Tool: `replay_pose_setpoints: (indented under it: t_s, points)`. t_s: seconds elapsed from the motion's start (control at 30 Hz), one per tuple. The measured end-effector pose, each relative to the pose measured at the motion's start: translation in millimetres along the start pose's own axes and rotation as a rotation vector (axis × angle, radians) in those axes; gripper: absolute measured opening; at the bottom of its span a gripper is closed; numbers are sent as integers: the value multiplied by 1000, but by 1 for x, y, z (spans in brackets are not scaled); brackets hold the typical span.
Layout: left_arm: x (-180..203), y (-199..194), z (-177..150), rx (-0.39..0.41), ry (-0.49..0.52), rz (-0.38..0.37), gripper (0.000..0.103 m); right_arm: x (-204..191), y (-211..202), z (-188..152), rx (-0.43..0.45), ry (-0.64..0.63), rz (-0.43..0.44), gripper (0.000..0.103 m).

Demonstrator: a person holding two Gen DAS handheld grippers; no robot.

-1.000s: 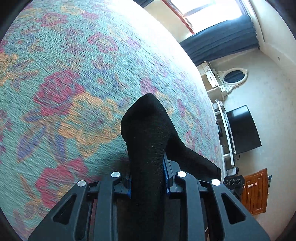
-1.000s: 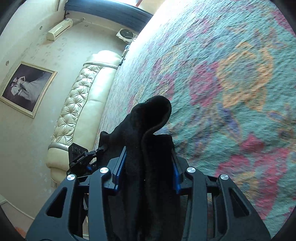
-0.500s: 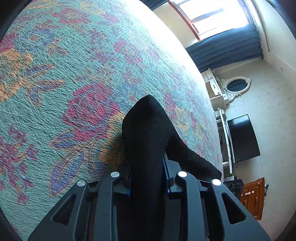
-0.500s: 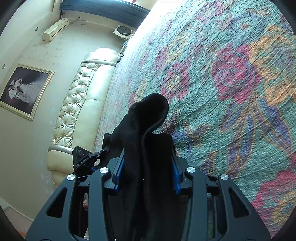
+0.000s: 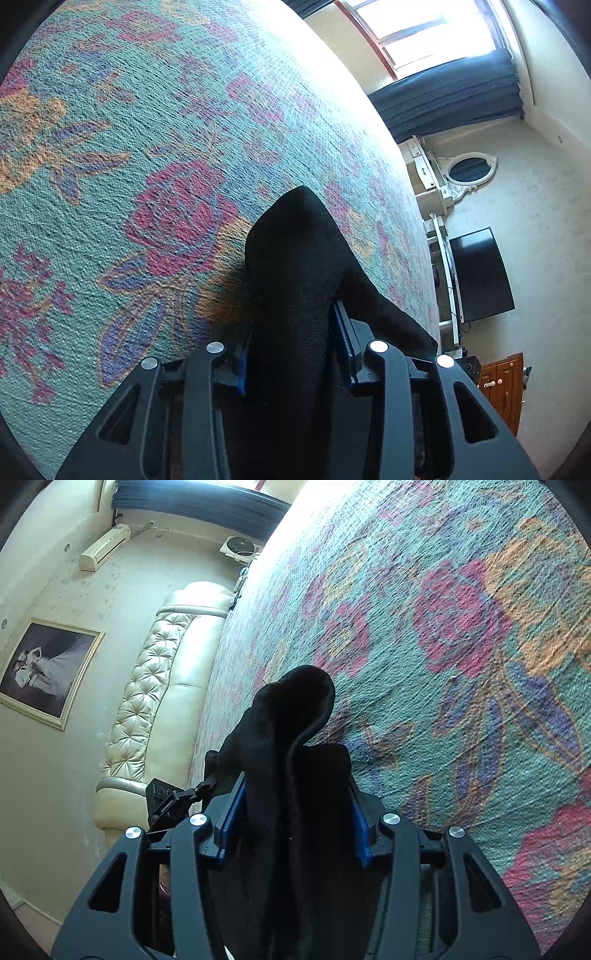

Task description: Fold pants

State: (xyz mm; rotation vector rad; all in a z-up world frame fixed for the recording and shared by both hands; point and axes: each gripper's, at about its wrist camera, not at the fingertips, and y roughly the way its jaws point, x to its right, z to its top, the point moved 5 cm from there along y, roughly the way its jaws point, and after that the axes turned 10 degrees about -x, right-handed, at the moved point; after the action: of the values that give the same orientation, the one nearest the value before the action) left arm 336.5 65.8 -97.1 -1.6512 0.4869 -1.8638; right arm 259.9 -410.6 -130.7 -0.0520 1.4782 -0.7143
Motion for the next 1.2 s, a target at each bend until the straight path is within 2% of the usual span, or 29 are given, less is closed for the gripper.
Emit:
replay_pose_setpoints:
  t_s: [0.07,0.13,0.23,0.4,0.57,0.7,0.77,0.93,1.0,1.07,1.13,1.2]
  points:
    - [-1,-6,-5,7,-2,-29,55,-1,-4,-5,7,10,13,59]
    - [-5,-15,-12,14,-12,-64,65,-2,-10,-11,16,18,31,64]
    - [-11,-32,-28,17,-43,-99,72,0,-24,-24,36,38,55,71]
    - [-21,-52,-71,-18,-100,-136,75,9,-46,-56,37,104,115,75]
    - [-15,-59,-115,-62,-76,-143,84,11,-54,-90,-18,117,119,75]
    - [-8,-57,-129,-50,10,-78,86,6,-52,-107,-29,105,106,77]
    - [-8,-56,-131,-32,42,-59,87,3,-50,-108,-27,96,90,82]
    - [-3,-52,-126,-19,20,-30,90,0,-41,-105,-15,99,73,83]
    - [-5,-54,-122,-4,-33,-44,90,-5,-35,-107,-24,80,48,80]
    - [-8,-56,-120,8,-69,-70,89,-5,-30,-110,-43,67,-10,61]
    - [-5,-57,-122,11,-62,-68,89,-2,-27,-111,-55,68,-42,52]
    - [-2,-54,-124,1,-44,-31,79,1,-27,-111,-57,79,-30,48]
